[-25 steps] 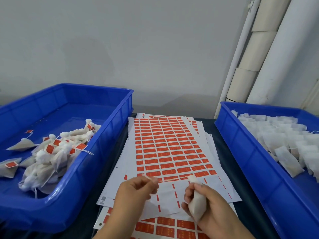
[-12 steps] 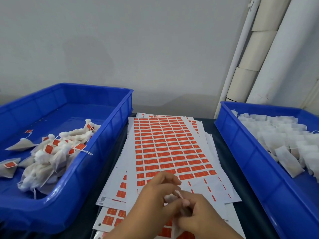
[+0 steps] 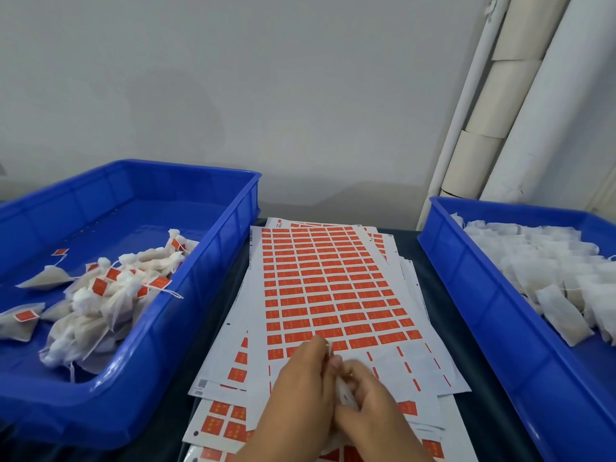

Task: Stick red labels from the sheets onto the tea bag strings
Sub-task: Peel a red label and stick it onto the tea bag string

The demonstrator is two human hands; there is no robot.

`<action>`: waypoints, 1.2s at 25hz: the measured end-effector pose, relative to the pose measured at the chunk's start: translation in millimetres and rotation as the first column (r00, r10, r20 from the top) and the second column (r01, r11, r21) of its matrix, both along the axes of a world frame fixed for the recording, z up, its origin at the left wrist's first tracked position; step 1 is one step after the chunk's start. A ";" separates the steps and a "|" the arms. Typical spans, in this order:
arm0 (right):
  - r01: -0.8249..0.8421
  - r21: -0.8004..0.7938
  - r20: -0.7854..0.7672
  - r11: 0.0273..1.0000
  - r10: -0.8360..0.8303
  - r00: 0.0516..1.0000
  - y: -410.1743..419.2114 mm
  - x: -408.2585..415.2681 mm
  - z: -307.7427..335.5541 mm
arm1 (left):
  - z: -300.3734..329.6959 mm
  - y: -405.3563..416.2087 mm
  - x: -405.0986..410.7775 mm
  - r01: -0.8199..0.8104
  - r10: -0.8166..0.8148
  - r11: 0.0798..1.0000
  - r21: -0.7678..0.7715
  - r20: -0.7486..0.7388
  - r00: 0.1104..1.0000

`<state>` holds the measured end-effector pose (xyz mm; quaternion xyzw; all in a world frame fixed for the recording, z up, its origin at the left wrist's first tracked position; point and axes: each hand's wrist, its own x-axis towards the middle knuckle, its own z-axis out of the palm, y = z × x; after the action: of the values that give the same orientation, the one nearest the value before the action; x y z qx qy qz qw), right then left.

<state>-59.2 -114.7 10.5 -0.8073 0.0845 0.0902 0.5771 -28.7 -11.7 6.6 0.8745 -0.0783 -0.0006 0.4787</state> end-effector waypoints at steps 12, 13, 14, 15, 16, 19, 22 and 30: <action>0.195 -0.154 0.470 0.969 -0.101 0.877 0.0 -9.8 -19.7 | -7.1 -6.7 3.7 -0.147 0.092 0.956 -0.255 -0.219 0.972; 0.218 -0.171 0.493 0.961 -0.108 0.863 1.5 -10.0 -19.7 | -6.8 -7.8 2.6 -0.153 0.094 0.952 -0.265 -0.221 0.971; 0.254 -0.215 0.534 0.943 -0.104 0.839 1.9 -10.3 -20.9 | -6.5 -9.5 2.1 -0.158 0.095 0.946 -0.281 -0.227 0.969; 0.302 -0.277 0.597 0.912 -0.083 0.798 1.0 -10.6 -22.7 | -5.0 -11.5 1.4 -0.169 0.098 0.939 -0.299 -0.238 0.966; 0.370 -0.347 0.673 0.862 -0.046 0.738 0.8 -10.2 -24.5 | -3.8 -13.3 1.1 -0.179 0.100 0.932 -0.316 -0.250 0.963; 0.488 -0.424 0.791 0.763 0.050 0.610 -0.3 -9.8 -24.3 | -0.8 -17.5 0.4 -0.210 0.120 0.926 -0.313 -0.285 0.951; 0.481 -0.504 0.763 0.718 0.109 0.637 -5.8 -10.6 -23.4 | -1.9 -18.0 4.2 -0.188 0.087 0.938 -0.292 -0.328 0.941; 0.295 -0.291 0.211 0.910 -0.239 0.948 -20.9 -0.4 -8.8 | 5.4 0.1 8.6 -0.011 -0.117 0.921 -0.390 -0.303 0.946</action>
<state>-59.7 -135.6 1.7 -0.8753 0.1580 -0.0742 0.4509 -20.1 -11.5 12.0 0.7485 -0.0220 -0.1399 0.6478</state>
